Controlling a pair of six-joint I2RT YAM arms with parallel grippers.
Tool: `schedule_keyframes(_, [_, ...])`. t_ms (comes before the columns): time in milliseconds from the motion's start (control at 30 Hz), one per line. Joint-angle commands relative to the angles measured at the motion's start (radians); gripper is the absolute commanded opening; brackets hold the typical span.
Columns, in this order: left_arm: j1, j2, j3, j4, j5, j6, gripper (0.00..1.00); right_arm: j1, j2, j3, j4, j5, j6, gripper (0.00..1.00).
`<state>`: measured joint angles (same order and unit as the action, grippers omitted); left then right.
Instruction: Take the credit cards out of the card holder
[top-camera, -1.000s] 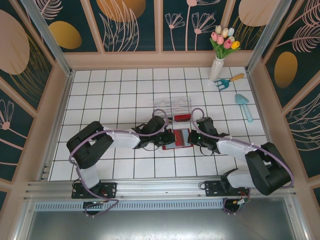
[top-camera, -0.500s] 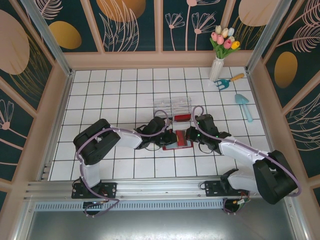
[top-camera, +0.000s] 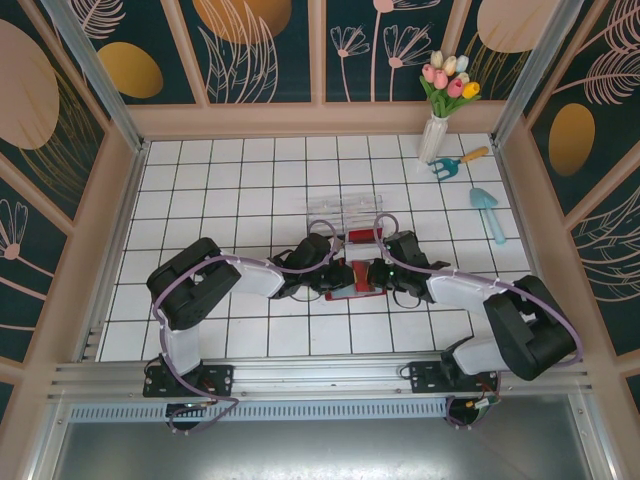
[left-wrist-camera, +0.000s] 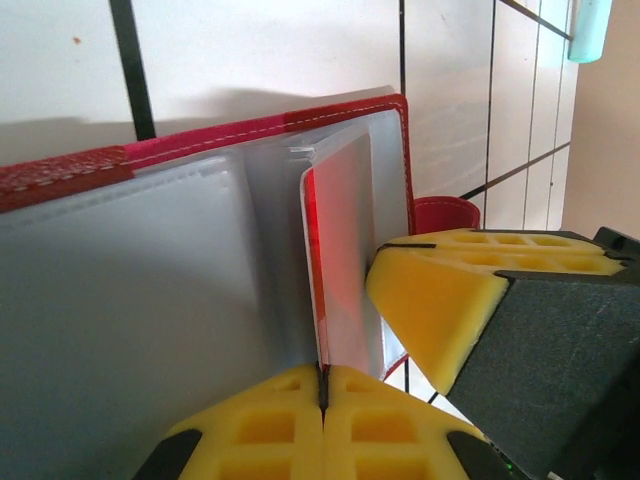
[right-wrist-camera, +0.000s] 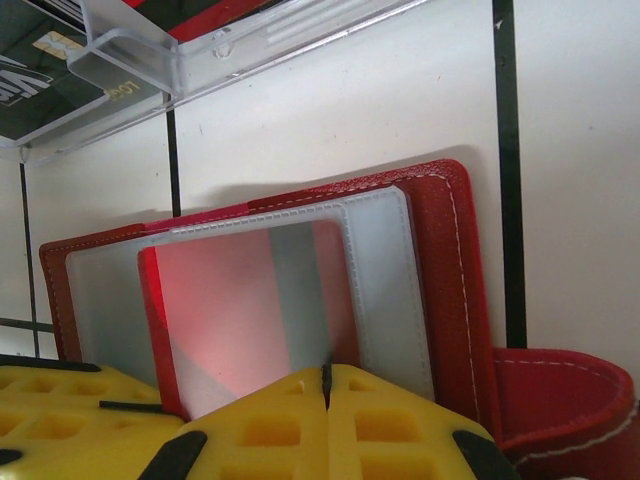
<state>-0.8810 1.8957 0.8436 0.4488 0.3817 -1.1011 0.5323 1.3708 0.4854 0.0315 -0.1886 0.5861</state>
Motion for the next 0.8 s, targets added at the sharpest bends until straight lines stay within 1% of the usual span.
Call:
schedule_keyframes(0, [0.007, 0.006, 0.012, -0.052, -0.009, 0.025, 0.0, -0.011, 0.017, -0.037, -0.029, 0.037, 0.02, 0.0])
schedule_keyframes(133, [0.013, -0.008, 0.001, -0.074, -0.015, 0.038, 0.0, -0.015, 0.007, -0.051, -0.042, 0.06, 0.023, 0.0])
schedule_keyframes(400, [0.045, -0.05, -0.048, -0.082, -0.015, 0.05, 0.0, -0.023, 0.022, -0.062, -0.039, 0.065, 0.022, 0.0])
schedule_keyframes(767, [0.053, -0.137, -0.086, -0.115, -0.013, 0.068, 0.0, -0.024, 0.018, -0.057, -0.046, 0.069, 0.02, 0.0])
